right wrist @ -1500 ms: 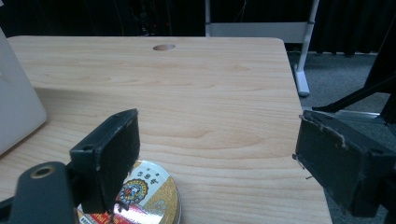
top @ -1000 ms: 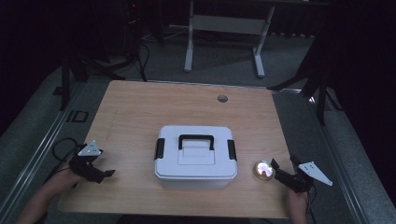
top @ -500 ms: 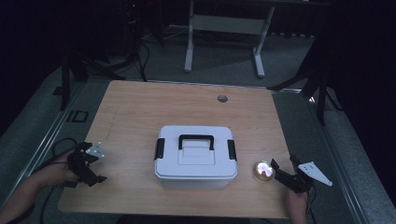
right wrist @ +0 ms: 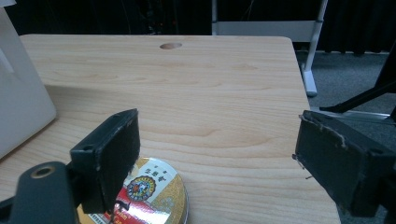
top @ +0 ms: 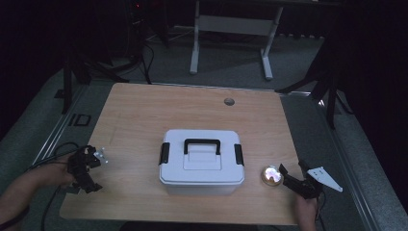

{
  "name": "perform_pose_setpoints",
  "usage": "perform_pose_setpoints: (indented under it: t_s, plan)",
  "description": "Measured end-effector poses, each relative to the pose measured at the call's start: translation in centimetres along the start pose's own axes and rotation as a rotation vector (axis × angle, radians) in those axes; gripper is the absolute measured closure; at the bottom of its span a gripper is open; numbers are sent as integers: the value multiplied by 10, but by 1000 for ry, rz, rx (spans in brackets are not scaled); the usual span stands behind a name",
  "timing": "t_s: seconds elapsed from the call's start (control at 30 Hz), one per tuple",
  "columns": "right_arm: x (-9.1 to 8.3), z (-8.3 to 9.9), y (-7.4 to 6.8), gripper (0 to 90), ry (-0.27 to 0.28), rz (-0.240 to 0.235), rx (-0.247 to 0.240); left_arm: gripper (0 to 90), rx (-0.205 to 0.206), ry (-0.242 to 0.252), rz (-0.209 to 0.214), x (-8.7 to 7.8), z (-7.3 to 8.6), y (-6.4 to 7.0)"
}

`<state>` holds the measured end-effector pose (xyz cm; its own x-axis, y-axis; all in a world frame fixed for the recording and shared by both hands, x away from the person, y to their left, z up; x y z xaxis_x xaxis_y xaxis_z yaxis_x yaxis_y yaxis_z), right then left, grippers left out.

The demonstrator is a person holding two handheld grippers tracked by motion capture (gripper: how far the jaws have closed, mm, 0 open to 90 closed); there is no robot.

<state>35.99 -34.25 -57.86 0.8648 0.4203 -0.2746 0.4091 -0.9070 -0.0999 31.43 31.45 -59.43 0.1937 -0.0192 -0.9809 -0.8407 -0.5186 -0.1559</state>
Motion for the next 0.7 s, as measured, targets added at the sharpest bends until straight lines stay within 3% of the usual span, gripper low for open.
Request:
perform_pose_setpoints:
  t_s: [0.07,0.17,0.23,0.4,0.57,0.7]
  plan:
    - [0,0,0,135,0,0,0,0,-23,-31,13,-2,1,-1]
    - [0,0,0,135,0,0,0,0,-23,-48,10,-7,1,-2]
    - [0,0,0,135,0,0,-1,47,6,-48,-17,-11,0,-4]
    - [0,0,0,135,-1,0,-2,47,10,-47,-10,-19,-6,-5]
    - [0,0,-1,135,-3,0,-6,49,25,-87,-2,-25,-11,-5]
    - [0,0,0,135,-4,-1,-5,49,20,-88,31,-34,-18,-4]
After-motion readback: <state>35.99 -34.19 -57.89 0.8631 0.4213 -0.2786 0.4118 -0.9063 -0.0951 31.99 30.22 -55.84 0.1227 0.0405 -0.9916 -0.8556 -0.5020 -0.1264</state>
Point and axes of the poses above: each handheld gripper's, and its own axes: x roughly forward along the jaws, z roughly out of its underside, y roughly to its right, the point moved 9 cm from there along x, roughly forward along the jaws, and after that the axes turned 7 degrees about -z, right-handed, at the moved point
